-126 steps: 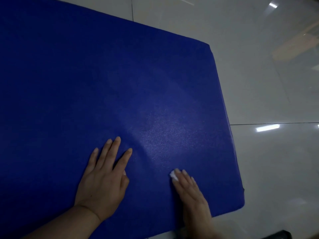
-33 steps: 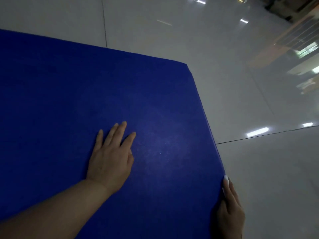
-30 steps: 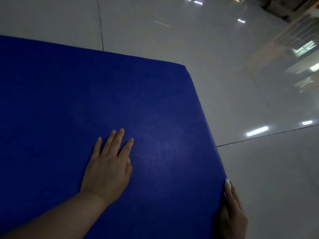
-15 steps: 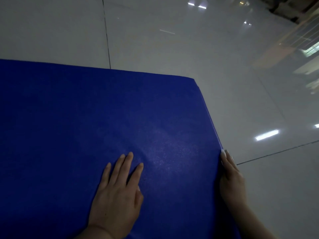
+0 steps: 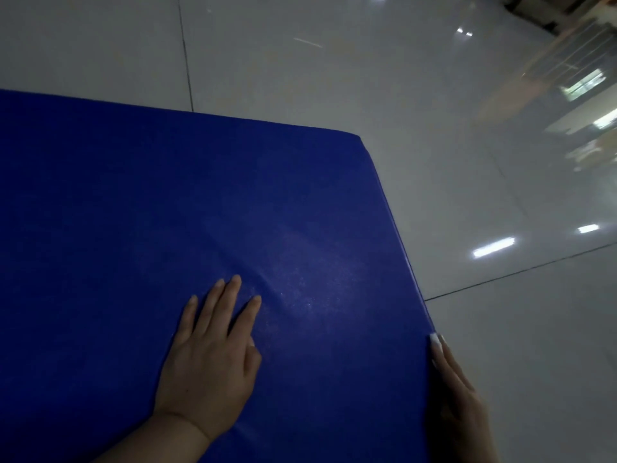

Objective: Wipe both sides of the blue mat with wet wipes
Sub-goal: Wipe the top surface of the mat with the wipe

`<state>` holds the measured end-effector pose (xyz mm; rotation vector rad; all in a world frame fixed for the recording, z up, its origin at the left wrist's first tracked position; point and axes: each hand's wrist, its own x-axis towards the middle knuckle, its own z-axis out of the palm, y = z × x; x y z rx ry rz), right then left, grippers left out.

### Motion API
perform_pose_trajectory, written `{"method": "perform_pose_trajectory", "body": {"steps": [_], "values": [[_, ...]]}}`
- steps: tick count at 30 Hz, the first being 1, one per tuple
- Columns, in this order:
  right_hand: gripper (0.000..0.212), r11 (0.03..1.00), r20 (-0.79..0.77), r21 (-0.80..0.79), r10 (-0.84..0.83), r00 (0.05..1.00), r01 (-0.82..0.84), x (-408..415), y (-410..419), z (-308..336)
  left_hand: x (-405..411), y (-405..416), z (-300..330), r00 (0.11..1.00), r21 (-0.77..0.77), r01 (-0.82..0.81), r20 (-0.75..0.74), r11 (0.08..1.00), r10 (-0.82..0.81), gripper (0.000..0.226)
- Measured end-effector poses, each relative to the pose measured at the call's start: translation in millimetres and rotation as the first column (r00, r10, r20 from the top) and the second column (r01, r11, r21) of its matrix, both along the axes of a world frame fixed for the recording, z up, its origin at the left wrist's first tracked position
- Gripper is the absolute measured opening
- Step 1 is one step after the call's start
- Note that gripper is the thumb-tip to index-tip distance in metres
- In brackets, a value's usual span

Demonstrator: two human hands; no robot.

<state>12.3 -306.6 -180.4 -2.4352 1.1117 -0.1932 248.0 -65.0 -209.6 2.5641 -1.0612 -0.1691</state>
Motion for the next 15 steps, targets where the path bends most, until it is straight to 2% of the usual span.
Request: {"method": "perform_pose_trajectory", "body": {"steps": [3, 6, 7, 10, 15], "values": [[0.087, 0.999, 0.032, -0.022, -0.044, 0.999, 0.045, 1.6, 1.6, -1.3, 0.0, -1.0, 0.7, 1.000, -0.003, -0.002, -0.011, 1.000, 0.002, 0.053], [0.062, 0.995, 0.030, -0.002, -0.101, 0.994, 0.101, 31.3, -3.1, -2.3, 0.5, -1.5, 0.1, 1.000, 0.005, 0.003, -0.013, 1.000, -0.003, 0.054], [0.060, 0.994, 0.024, 0.001, -0.107, 0.994, 0.107, 37.3, -5.1, -3.3, 0.6, -1.6, 0.3, 1.000, 0.000, 0.003, -0.011, 1.000, -0.003, 0.054], [0.069, 0.997, -0.040, -0.031, -0.070, 0.997, 0.069, 33.1, -2.8, -1.8, 0.5, -1.2, 0.0, 1.000, -0.012, -0.004, -0.014, 1.000, 0.003, 0.054], [0.089, 1.000, -0.145, -0.004, 0.019, 0.989, -0.020, -22.4, 25.7, 7.8, 2.0, -1.4, -1.1, 1.000, -0.013, -0.006, -0.020, 1.000, 0.006, 0.054]]}}
